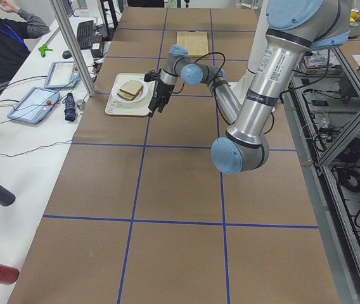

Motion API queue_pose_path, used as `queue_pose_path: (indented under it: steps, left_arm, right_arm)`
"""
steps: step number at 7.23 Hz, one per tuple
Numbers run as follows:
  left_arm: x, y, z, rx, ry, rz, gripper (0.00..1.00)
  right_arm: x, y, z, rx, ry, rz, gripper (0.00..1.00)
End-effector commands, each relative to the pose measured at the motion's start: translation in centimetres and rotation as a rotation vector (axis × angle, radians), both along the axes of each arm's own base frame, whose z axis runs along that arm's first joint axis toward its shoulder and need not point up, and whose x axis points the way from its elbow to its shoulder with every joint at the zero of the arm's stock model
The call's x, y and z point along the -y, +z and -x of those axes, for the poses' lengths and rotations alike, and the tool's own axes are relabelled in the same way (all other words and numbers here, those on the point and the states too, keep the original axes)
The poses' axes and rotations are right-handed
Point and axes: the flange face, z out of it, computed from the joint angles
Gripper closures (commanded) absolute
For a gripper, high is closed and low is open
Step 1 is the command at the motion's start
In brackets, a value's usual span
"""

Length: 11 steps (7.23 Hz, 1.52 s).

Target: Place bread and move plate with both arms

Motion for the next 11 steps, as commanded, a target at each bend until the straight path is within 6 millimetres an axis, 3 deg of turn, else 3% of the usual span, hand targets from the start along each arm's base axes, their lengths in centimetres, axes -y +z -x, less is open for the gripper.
queue_pose_path:
  steps: [1, 2, 5, 6, 7, 8, 10, 11]
  left_arm:
    - [3.3, 3.1, 10.0, 0.046, 0.09, 0.115, 0.01]
    - [4.1, 6.3, 16.3, -0.053, 0.05, 0.223, 0.01]
    - [1.5, 19.7, 27.0, -0.226, 0.071, 0.335, 0.01]
    - [-0.4, 25.1, 30.2, -0.334, 0.095, 0.36, 0.01]
    - [-3.5, 29.5, 32.5, -0.424, 0.098, 0.393, 0.01]
    - [-6.1, 31.7, 33.1, -0.457, 0.078, 0.445, 0.01]
    - [-8.3, 33.8, 37.2, -0.481, -0.027, 0.481, 0.01]
    - [-9.3, 35.6, 37.7, -0.48, -0.048, 0.515, 0.01]
  right_arm:
    - [0.0, 0.1, 0.0, 0.0, 0.003, 0.005, 0.0]
    - [-0.1, 0.2, 0.0, 0.0, 0.003, 0.006, 0.0]
    - [-0.2, 0.3, 0.0, 0.0, 0.003, 0.009, 0.0]
    - [-0.3, 0.3, 0.0, 0.0, 0.001, 0.01, 0.0]
    - [-0.5, 0.5, 0.0, 0.002, 0.0, 0.012, 0.0]
    - [-0.4, 0.4, 0.0, 0.002, -0.002, 0.009, 0.0]
    - [-0.5, 0.5, 0.0, 0.002, -0.002, 0.01, 0.0]
    - [-0.5, 0.4, 0.0, -0.001, -0.002, 0.008, 0.0]
